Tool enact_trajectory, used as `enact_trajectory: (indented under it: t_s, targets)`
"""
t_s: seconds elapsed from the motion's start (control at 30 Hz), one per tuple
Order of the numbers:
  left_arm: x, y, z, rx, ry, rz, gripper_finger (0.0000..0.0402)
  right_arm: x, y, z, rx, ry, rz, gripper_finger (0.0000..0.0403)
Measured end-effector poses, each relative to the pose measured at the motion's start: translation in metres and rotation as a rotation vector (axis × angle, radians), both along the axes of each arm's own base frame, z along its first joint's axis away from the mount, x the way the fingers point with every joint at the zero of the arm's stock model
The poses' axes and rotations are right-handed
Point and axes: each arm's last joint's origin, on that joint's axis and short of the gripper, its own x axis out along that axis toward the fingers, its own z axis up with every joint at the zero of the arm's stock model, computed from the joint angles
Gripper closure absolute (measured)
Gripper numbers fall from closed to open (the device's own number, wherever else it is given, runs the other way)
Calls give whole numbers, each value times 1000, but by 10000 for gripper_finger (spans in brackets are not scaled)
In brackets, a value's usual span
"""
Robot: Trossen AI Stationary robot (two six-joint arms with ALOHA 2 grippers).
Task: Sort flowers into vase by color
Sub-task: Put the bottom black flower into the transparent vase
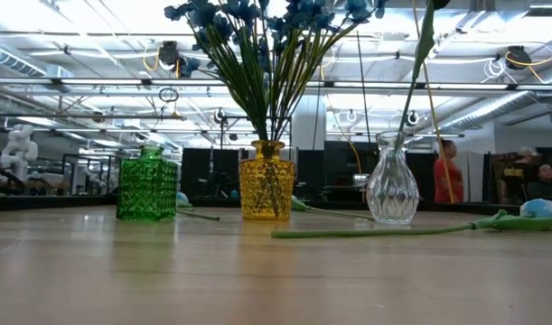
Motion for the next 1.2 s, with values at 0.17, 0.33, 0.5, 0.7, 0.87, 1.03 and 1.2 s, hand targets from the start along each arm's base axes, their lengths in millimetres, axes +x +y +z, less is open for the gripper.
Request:
enact_trajectory:
  t_s: [0.17,0.33,0.5,0.7,0.87,1.03,1.2]
  targets:
    - [-1,-1,0,7,-5,-10,396,0,0,-2,13,18,-4,378]
    - [-3,-4,3,9,-37,-16,396,0,1,-2,19,20,-4,337]
    - [-3,-6,2,30,-38,-20,395,0,0,-2,19,20,-5,296]
    - [-3,-6,1,39,-29,-19,395,1,0,-2,10,19,-8,278]
    - [-3,-6,1,50,-23,-12,395,1,0,-3,12,33,-7,278]
    - [-6,-8,4,51,-35,-18,395,-1,1,-2,18,30,-5,278]
    - [-8,-9,5,51,-35,-21,395,-1,1,-2,20,30,-5,278]
